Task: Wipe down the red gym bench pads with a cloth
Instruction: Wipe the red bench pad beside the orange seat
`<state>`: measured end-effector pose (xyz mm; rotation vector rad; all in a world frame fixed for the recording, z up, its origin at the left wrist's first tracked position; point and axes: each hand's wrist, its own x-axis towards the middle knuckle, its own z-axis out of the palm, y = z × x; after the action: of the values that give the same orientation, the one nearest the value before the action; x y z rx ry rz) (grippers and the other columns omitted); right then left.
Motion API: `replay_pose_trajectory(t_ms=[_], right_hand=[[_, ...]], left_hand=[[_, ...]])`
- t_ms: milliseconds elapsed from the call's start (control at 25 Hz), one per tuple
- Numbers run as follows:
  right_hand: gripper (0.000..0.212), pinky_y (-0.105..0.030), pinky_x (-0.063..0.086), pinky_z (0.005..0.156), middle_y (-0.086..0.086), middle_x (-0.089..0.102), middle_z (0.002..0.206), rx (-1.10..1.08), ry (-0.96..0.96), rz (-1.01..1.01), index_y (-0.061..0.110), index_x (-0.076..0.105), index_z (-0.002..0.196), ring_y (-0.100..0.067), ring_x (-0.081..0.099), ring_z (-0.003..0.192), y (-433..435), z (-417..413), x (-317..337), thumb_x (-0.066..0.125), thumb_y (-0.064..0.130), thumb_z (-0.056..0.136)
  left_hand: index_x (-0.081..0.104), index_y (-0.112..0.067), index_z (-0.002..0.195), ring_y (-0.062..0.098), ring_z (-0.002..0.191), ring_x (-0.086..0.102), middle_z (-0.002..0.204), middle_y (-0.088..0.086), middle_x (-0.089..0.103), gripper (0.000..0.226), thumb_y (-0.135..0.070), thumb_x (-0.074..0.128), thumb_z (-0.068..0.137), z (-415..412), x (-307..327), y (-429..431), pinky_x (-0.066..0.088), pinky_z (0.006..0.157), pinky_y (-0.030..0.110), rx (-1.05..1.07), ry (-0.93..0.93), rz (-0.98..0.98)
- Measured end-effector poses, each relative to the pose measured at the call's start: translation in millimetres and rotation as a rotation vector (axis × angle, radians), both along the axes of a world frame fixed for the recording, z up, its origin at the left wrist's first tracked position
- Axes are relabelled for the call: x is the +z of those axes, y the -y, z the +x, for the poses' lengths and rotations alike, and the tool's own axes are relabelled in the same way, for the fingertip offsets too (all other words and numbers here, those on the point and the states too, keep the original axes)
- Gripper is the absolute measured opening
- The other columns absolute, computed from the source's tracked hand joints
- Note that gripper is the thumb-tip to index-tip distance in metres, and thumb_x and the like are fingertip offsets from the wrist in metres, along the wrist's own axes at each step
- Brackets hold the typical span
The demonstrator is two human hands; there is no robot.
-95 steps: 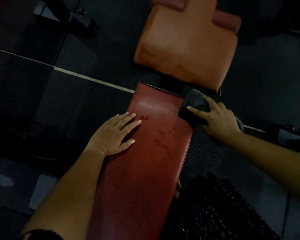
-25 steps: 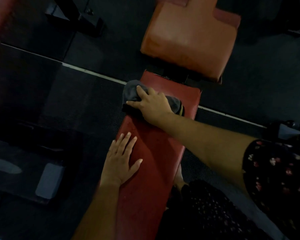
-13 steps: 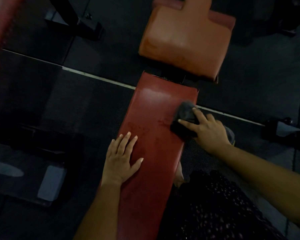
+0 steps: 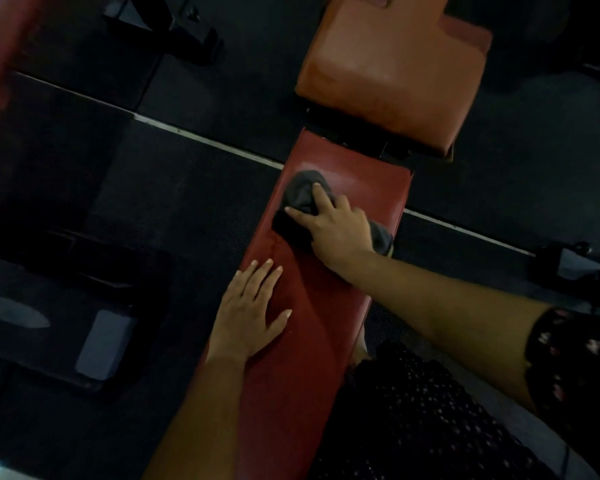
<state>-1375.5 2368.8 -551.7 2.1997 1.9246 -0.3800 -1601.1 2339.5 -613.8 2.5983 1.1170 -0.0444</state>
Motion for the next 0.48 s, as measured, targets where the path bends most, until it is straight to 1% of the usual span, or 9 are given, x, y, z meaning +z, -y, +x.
replay_pose_trajectory(t_ms=[80, 160, 280, 400, 480], right_hand=[[0.050, -0.045, 0.044, 0.086, -0.010, 0.013, 0.158, 0.082, 0.004, 0.015, 0.050, 0.027, 0.146, -0.037, 0.035, 0.128, -24, -13, -1, 0.040, 0.033, 0.100], [0.048, -0.043, 0.044, 0.083, -0.010, 0.013, 0.158, 0.207, 0.032, 0.024, 0.049, 0.028, 0.146, -0.037, 0.035, 0.128, -37, -25, -2, 0.039, 0.034, 0.101], [0.048, -0.040, 0.040, 0.077, -0.012, 0.012, 0.158, 0.364, 0.070, 0.022, 0.047, 0.026, 0.147, -0.036, 0.039, 0.124, -32, -24, -2, 0.037, 0.032, 0.102], [0.054, -0.040, 0.042, 0.078, -0.011, 0.010, 0.159, 0.341, 0.081, 0.030, 0.051, 0.020, 0.147, -0.035, 0.039, 0.124, 0, 3, -4, 0.039, 0.031, 0.101], [0.058, -0.042, 0.045, 0.079, -0.012, 0.017, 0.159, 0.270, 0.073, 0.031, 0.053, 0.024, 0.145, -0.036, 0.043, 0.120, 33, 24, -5, 0.046, 0.031, 0.097]], left_hand=[[0.034, -0.016, 0.150, 0.025, 0.145, 0.026, 0.157, 0.004, 0.026, 0.073, -0.057, 0.042, 0.090, -2, -1, 2, 0.016, 0.120, 0.041, 0.006, 0.014, 0.021], [0.033, -0.017, 0.149, 0.026, 0.144, 0.024, 0.157, 0.004, 0.021, 0.072, -0.056, 0.044, 0.090, -4, -2, 4, 0.021, 0.118, 0.042, 0.040, 0.039, 0.044], [0.034, -0.017, 0.148, 0.027, 0.142, 0.028, 0.154, 0.006, 0.026, 0.071, -0.054, 0.047, 0.088, -3, -1, 11, 0.031, 0.113, 0.047, 0.102, 0.083, 0.005], [0.034, -0.017, 0.147, 0.026, 0.142, 0.028, 0.153, 0.007, 0.034, 0.071, -0.056, 0.045, 0.089, -1, 0, 16, 0.033, 0.113, 0.053, 0.084, 0.057, -0.042], [0.032, -0.018, 0.148, 0.026, 0.143, 0.026, 0.155, 0.007, 0.029, 0.071, -0.056, 0.044, 0.089, -2, 1, 17, 0.028, 0.115, 0.051, 0.072, 0.047, -0.019]])
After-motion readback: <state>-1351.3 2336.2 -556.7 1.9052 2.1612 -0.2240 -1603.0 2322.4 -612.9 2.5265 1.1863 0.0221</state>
